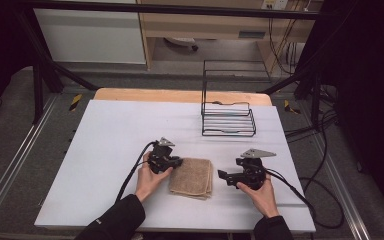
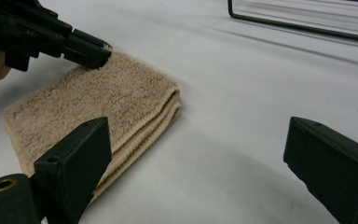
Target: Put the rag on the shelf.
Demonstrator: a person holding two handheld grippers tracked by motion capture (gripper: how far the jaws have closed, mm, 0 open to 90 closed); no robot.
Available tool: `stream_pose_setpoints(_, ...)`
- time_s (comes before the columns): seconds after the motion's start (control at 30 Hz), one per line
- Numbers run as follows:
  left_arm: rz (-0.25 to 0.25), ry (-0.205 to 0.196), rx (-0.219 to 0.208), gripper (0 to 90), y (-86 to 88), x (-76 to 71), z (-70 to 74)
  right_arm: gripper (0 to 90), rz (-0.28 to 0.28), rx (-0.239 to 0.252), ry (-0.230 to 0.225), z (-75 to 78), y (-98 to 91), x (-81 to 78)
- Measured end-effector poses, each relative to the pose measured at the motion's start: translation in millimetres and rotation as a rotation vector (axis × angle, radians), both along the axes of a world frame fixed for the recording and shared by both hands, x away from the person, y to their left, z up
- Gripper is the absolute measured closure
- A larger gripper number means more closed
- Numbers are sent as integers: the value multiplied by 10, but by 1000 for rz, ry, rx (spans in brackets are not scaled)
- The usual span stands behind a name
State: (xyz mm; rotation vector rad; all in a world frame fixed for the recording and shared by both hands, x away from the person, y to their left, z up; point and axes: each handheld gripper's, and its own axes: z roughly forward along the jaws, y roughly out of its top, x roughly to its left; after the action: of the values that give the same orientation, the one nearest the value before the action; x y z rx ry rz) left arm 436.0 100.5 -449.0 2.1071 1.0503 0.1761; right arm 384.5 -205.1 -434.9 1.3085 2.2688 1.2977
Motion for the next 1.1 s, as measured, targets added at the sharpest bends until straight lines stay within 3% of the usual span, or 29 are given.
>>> stream_pose_setpoints(0.13,-2,-1,-6,811,10,-1,-11,128,7,10,-8,27,96,76)
stream_pose_setpoints(0.23,-5,-5,-10,813,14,-1,-18,170,-1,7,13,32,178,136)
stream_pose_setpoints(0.3,-14,-13,-2,813,14,-2,-18,259,-10,-1,3,16,236,212)
stream_pose_setpoints(0.57,-26,-29,9,812,6,-9,-19,403,-26,-17,35,-74,408,383)
stream_pose_setpoints(0.83,-34,-36,14,811,5,-14,-20,498,-20,-70,56,-168,522,382)
stream_pose_setpoints(1.1,-36,-42,18,810,-1,-18,-19,648,-22,-49,86,-199,548,353)
